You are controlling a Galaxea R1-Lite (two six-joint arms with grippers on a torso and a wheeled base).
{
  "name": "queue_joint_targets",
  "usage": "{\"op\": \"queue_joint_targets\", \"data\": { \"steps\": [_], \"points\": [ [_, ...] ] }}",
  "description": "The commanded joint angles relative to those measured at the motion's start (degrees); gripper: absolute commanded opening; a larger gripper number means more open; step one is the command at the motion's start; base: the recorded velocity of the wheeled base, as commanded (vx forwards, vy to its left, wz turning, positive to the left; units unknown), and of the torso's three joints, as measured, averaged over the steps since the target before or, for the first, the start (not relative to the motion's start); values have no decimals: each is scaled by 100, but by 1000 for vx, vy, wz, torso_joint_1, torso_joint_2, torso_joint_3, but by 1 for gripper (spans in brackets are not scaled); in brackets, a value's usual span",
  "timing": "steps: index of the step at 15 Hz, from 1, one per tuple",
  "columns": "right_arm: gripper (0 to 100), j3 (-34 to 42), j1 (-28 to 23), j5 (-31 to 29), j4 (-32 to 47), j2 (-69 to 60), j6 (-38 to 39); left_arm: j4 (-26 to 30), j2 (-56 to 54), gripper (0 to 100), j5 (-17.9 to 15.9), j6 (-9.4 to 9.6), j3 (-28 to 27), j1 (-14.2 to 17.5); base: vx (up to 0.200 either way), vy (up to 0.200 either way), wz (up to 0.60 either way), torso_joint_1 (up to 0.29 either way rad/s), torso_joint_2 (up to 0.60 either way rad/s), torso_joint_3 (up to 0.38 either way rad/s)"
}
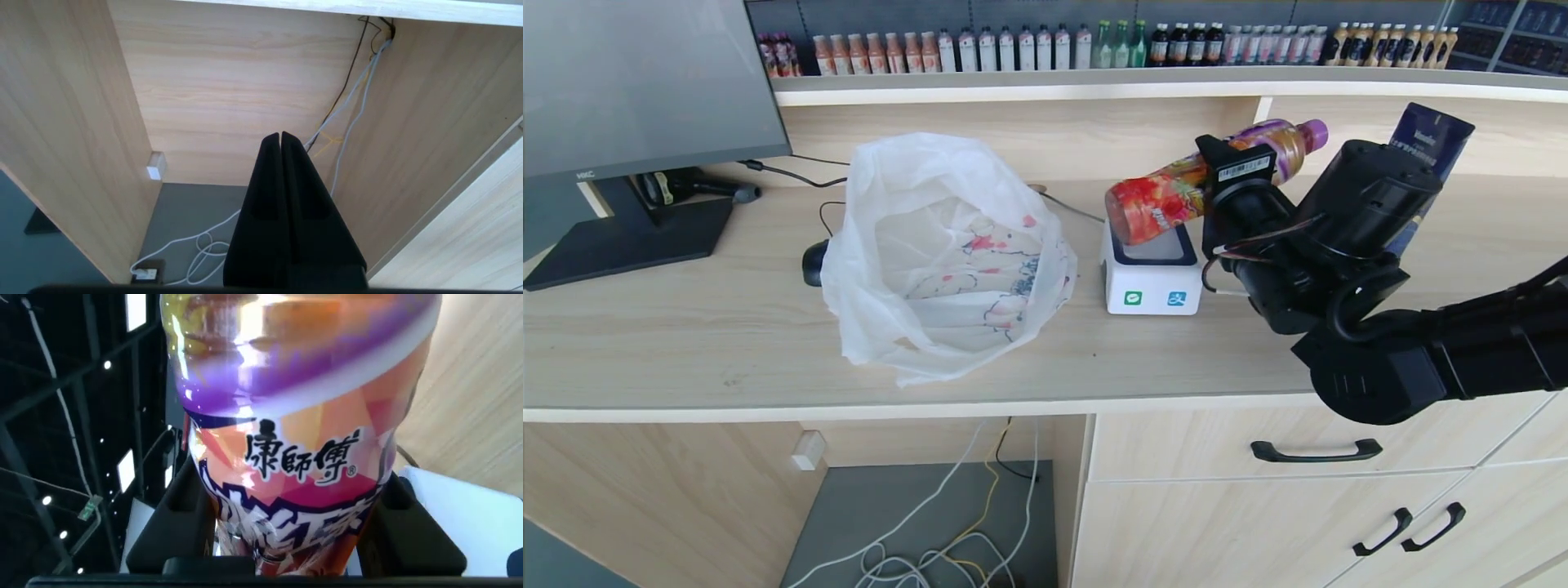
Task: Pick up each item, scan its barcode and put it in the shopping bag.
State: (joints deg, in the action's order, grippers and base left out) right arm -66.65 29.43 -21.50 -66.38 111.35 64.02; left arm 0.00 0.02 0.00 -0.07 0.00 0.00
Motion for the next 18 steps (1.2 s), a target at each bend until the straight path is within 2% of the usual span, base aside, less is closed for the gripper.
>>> {"op": "queue_joint_targets", "data": {
  "steps": [1,18],
  "points": [
    [0,11,-95,6,-7,150,14,0,-2,0,0,-1,0,0,0,0,0,0,0,0],
    [0,-6,-201,59,-7,177,154,0,-2,0,0,-1,0,0,0,0,0,0,0,0]
  ]
}}
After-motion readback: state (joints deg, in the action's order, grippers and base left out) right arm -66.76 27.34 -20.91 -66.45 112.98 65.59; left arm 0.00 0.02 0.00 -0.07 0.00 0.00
